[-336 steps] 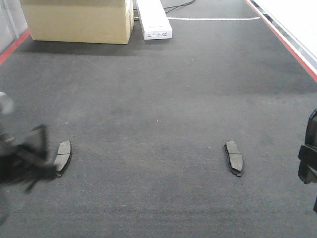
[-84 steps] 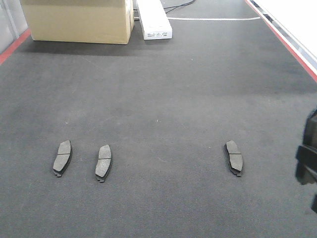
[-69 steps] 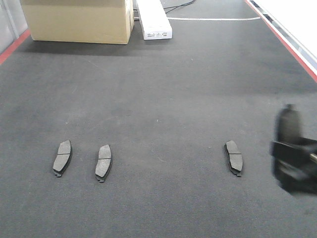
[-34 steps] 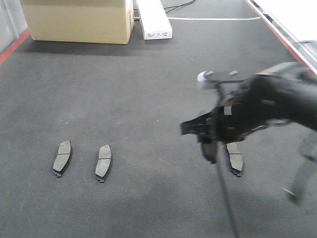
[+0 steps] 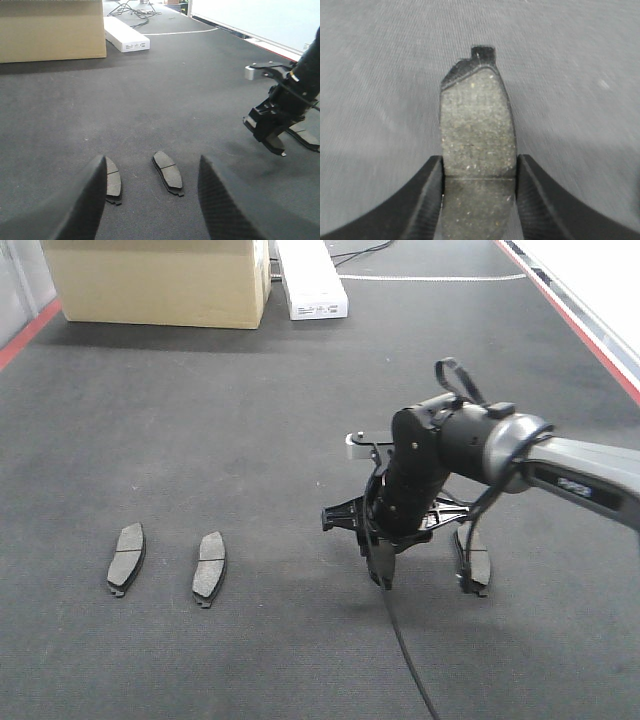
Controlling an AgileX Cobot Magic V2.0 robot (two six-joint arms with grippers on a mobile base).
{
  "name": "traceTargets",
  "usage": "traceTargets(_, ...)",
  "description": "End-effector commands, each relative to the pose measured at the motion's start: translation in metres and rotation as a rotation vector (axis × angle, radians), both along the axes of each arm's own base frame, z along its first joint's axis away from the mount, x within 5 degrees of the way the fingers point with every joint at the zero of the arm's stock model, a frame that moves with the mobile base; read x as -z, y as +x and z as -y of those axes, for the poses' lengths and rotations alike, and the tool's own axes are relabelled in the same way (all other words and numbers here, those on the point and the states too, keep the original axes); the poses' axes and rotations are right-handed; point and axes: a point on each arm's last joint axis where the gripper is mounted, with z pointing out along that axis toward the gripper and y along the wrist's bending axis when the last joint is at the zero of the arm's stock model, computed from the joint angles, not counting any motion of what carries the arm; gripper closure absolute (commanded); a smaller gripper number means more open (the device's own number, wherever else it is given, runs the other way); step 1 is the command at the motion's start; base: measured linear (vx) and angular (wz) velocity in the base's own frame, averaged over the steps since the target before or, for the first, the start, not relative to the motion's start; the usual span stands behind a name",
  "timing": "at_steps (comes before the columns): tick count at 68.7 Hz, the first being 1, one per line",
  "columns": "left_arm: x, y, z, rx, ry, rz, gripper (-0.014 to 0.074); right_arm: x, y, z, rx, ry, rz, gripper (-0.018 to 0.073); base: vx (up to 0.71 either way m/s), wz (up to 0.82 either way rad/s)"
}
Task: Move and align brake pads A on conveyor
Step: 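Swing the right gripper with its brake pad over the belt, then lower the right gripper's pad beside the farthest pad and release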
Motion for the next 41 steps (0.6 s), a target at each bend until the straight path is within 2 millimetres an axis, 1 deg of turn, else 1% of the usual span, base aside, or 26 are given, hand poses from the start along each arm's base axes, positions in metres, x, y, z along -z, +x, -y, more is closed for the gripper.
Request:
traceTargets(1,-0.012,0.001,0.002,0.015,-0.029,0.069,0.02,-0.029,0.007,-0.002,-0.002,0.036,0.093,0.0402,0.0,0.0)
traceTargets(7,-0.012,0.001,0.002,0.015,-0.029,0.069,0.02,-0.022,0.011,-0.002,0.01,0.026,0.068,0.0337,0.0,0.0)
traceTargets(14,-0.012,0.001,0.002,0.015,-0.029,0.069,0.02,-0.017,0.014,0.0,0.034,0.012,0.049,0.0231,0.0,0.0)
traceTargets(18,-0.012,0.001,0.002,0.015,-0.029,0.069,0.02,-0.017,0.016,0.002,0.026,-0.006,0.065,0.0171,0.0,0.0)
traceTargets(23,-0.012,0.001,0.002,0.015,-0.029,0.069,0.02,-0.023,0.017,0.003,0.02,-0.022,0.091,0.0122,0.0,0.0)
traceTargets(30,-0.012,0.001,0.002,0.015,-0.029,0.069,0.02,-0.041,0.015,0.006,0.018,-0.028,0.147,0.0102,0.0,0.0)
traceTargets(41,-0.012,0.001,0.002,0.015,-0.029,0.069,0.02,-0.089,0.003,0.016,0.016,-0.026,0.265,0.0106,0.0,0.0)
